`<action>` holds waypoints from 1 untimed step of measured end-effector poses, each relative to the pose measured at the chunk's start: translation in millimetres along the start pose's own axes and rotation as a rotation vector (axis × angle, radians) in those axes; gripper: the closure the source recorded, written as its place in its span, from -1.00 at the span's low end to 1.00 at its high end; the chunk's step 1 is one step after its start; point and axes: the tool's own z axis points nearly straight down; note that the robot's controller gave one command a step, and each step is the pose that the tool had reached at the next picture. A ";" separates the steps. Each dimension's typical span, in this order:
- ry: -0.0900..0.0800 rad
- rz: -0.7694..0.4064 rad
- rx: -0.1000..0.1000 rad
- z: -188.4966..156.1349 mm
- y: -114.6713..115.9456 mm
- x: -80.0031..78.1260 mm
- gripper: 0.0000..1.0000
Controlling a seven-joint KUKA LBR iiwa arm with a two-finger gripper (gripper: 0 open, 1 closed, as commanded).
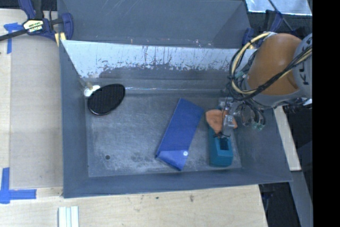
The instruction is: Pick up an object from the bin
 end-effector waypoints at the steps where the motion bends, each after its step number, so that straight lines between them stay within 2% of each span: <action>1: 0.000 0.000 0.000 0.0 0.0 0.0 1.00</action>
Offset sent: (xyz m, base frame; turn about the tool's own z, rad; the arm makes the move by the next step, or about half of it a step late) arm -0.0446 -0.0307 0.1786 0.0137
